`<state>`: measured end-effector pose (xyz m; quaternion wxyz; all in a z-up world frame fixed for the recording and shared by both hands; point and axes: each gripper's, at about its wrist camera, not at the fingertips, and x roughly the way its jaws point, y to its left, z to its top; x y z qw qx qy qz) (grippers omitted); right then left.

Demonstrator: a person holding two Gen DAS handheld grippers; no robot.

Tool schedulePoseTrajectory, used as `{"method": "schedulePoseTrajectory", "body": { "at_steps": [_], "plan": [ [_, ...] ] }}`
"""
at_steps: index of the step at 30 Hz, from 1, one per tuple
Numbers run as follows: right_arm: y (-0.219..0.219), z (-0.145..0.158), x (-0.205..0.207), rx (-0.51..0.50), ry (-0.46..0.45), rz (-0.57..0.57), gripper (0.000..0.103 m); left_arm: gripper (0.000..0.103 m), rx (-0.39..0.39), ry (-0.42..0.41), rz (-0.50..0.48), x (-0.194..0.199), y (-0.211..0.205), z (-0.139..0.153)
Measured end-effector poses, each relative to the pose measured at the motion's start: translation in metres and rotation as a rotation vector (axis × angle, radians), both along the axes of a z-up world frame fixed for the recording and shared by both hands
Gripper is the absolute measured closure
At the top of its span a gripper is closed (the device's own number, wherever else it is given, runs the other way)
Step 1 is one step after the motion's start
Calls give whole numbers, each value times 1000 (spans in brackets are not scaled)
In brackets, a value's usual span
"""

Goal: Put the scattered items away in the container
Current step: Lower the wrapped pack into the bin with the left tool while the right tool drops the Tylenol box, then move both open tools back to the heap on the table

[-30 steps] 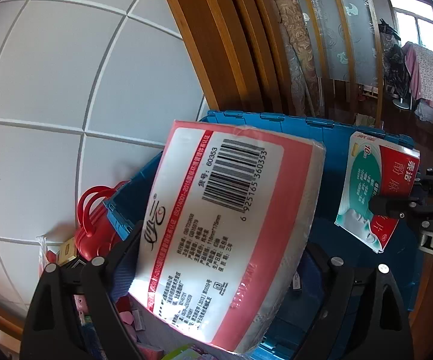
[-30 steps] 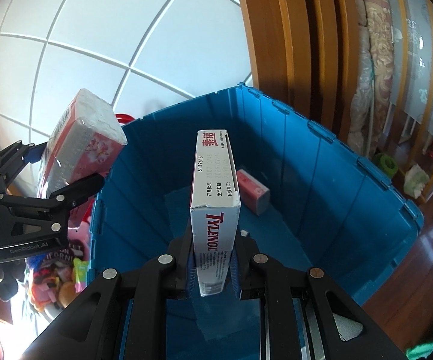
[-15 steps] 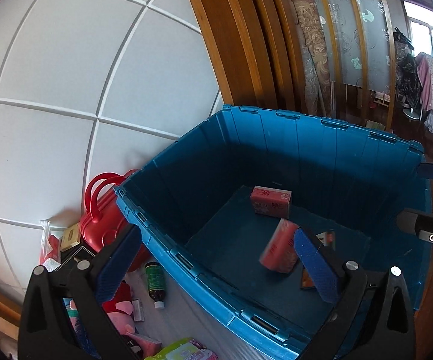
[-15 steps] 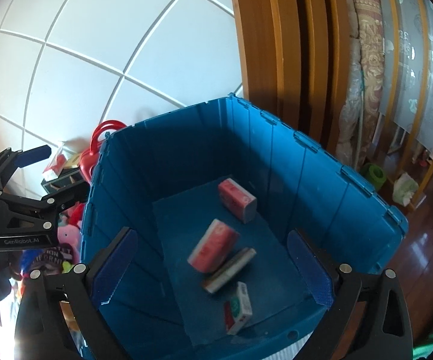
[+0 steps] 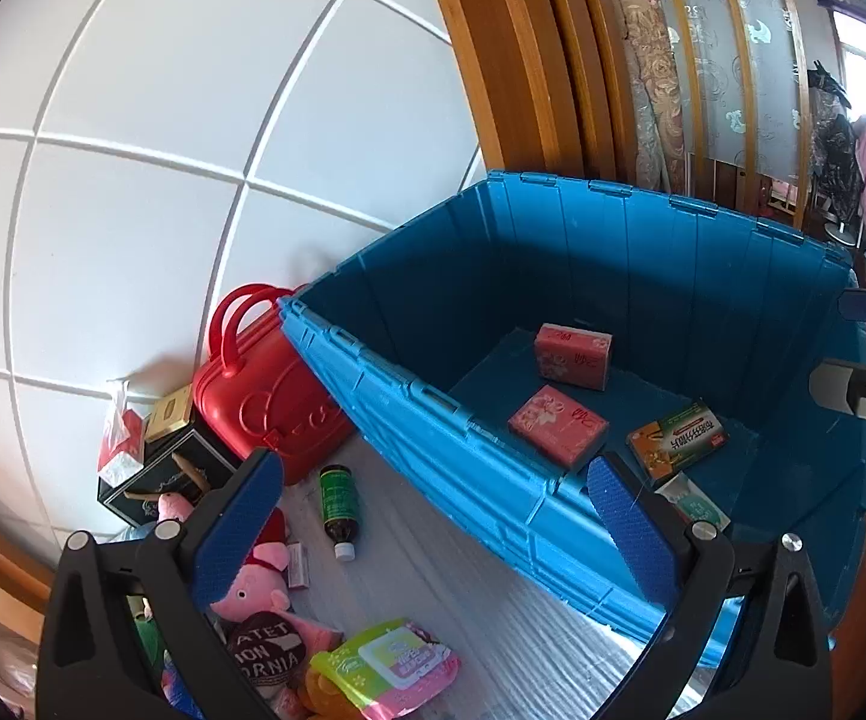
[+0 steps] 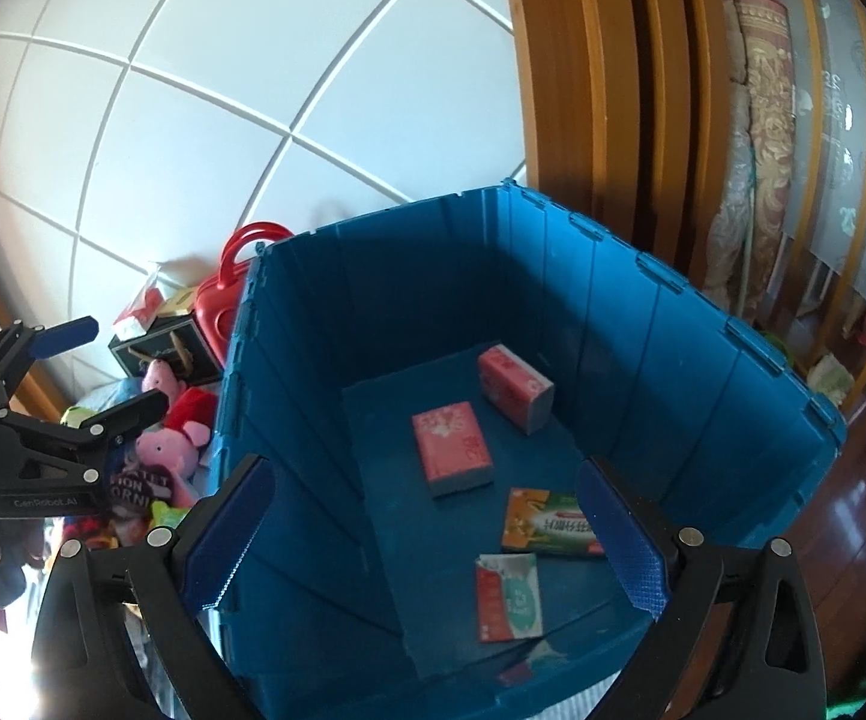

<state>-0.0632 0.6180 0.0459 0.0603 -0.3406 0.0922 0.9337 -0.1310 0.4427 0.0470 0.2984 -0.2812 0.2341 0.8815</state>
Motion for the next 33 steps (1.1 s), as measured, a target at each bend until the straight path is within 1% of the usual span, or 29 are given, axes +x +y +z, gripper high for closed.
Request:
{"method": "schedulePoseTrajectory", "body": {
  "at_steps": [7, 15, 20, 27, 33],
  "plan": [
    [-64, 4, 5, 16, 29, 85, 1, 0, 10, -31, 73, 11, -74, -20],
    [-164, -10, 20, 10, -1, 170, 1, 0, -6, -68, 158, 34, -185, -40],
    [-227, -27, 39, 6, -33, 212, 1, 0, -17, -82, 220, 49, -259, -54],
    [-306, -58, 58, -1, -81, 267, 1, 0, -56, -114, 304, 70, -354, -82],
    [-367, -93, 71, -8, -117, 327, 1, 0, -107, -167, 348, 92, -417, -125]
  ]
}}
